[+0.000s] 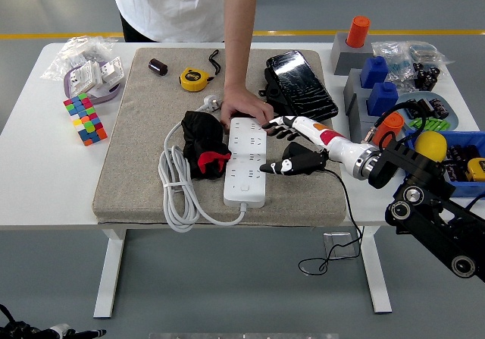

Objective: Pull the plug out and thorw away

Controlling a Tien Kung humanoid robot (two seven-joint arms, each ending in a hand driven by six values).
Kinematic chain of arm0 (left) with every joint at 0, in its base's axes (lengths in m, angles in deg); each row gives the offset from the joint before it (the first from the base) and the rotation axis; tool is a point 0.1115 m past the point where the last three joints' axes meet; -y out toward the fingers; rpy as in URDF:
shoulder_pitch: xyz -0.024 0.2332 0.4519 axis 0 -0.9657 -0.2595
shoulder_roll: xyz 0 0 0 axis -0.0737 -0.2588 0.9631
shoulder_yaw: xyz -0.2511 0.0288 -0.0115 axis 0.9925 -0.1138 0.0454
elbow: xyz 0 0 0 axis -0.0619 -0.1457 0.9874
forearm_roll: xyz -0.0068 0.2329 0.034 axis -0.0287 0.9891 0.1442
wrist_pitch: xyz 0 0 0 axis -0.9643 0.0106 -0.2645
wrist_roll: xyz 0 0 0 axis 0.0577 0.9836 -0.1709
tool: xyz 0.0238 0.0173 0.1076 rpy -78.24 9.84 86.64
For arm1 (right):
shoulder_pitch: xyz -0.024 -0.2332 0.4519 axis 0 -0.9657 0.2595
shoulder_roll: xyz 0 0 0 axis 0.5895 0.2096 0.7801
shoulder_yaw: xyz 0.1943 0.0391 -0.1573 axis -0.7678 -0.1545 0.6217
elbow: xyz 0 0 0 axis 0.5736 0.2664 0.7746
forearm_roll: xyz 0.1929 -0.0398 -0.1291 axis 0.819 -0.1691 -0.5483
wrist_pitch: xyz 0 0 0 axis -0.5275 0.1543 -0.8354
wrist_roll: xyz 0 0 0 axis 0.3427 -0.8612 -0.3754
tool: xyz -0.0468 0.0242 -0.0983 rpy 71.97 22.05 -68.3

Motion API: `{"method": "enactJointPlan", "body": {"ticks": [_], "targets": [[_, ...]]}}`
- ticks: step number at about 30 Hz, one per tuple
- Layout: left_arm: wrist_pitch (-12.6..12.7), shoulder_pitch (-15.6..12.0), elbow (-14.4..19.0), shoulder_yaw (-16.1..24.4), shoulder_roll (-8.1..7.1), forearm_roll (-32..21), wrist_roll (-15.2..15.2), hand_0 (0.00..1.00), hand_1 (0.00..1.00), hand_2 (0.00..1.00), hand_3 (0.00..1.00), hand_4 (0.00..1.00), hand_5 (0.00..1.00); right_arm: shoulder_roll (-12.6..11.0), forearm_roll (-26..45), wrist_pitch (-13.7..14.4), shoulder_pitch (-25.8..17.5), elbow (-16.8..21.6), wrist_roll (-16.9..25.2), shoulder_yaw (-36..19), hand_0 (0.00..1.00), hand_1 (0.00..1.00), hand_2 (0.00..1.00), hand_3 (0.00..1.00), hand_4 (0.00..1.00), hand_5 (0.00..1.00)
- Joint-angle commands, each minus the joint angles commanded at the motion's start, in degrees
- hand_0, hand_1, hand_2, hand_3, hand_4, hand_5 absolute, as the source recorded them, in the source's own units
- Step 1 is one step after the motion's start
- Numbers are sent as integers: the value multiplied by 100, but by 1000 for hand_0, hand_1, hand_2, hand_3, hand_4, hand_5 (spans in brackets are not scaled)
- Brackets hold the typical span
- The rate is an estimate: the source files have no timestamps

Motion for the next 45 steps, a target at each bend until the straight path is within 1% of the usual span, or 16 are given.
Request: {"method": "enactJointPlan", "body": {"ticks": [1, 6, 7, 11, 14, 18, 19, 22, 24, 25, 29, 36, 37, 41, 45], "targets": [[1, -3, 0, 0, 0, -1, -1, 538, 674, 699, 663, 826, 634, 4, 13, -51, -18, 52, -39, 26, 2, 2, 118, 760, 569, 2], [-3, -9, 3, 0, -6, -1, 6, 538, 674, 699, 663, 826, 634, 91, 56, -240, -1, 125, -221, 194, 2, 2, 118, 760, 569, 2], [-5, -6, 5, 0, -8, 8, 9, 538, 674, 698, 663, 827, 635, 117, 56, -262, 17, 115, -254, 240, 2, 2, 95, 803, 523, 2], [-12, 5, 7, 0, -14, 35, 19, 538, 674, 698, 663, 827, 635, 247, -14, -289, 117, 51, -378, 457, 2, 2, 95, 803, 523, 2], [-15, 9, 9, 0, -19, 45, 24, 538, 675, 698, 663, 826, 634, 347, -75, -372, 197, 23, -517, 613, 2, 2, 94, 809, 512, 2], [-18, 6, 13, 6, -26, 63, 32, 538, 675, 698, 663, 826, 634, 430, -124, -562, 284, 27, -722, 790, 2, 2, 94, 809, 512, 2], [-23, 6, 13, 18, -29, 76, 39, 538, 674, 698, 663, 826, 634, 446, -135, -615, 305, 28, -772, 829, 2, 2, 92, 821, 477, 2], [-36, -11, 12, 42, -33, 101, 55, 538, 674, 698, 663, 826, 634, 494, -173, -754, 360, 17, -913, 958, 2, 2, 92, 821, 477, 2], [-38, -22, 11, 48, -32, 122, 60, 538, 674, 698, 663, 826, 634, 517, -220, -778, 394, -29, -949, 1023, 2, 2, 92, 821, 477, 2], [-32, -28, 12, 44, -30, 122, 53, 537, 674, 698, 663, 827, 634, 529, -245, -780, 414, -57, -961, 1043, 2, 2, 91, 833, 456, 2], [-33, -51, 1, 54, -19, 108, 60, 537, 674, 698, 663, 827, 634, 604, -363, -764, 472, -178, -984, 1041, 2, 2, 91, 833, 456, 2], [-27, -40, 5, 25, -26, 74, 41, 537, 674, 698, 663, 828, 636, 609, -470, -803, 540, -352, -1001, 968, 2, 2, 91, 833, 457, 2], [-23, -39, 4, 10, -26, 50, 33, 537, 675, 698, 663, 830, 637, 602, -484, -826, 543, -374, -1006, 959, 2, 2, 91, 835, 437, 2], [-13, -41, 3, 0, -20, 18, 19, 537, 675, 698, 663, 830, 637, 553, -502, -966, 525, -463, -1019, 915, 2, 2, 91, 835, 437, 2], [-14, -43, 0, 0, -25, -2, 14, 537, 675, 699, 664, 830, 637, 514, -425, -1030, 513, -491, -1016, 866, 2, 2, 91, 834, 421, 2]]}}
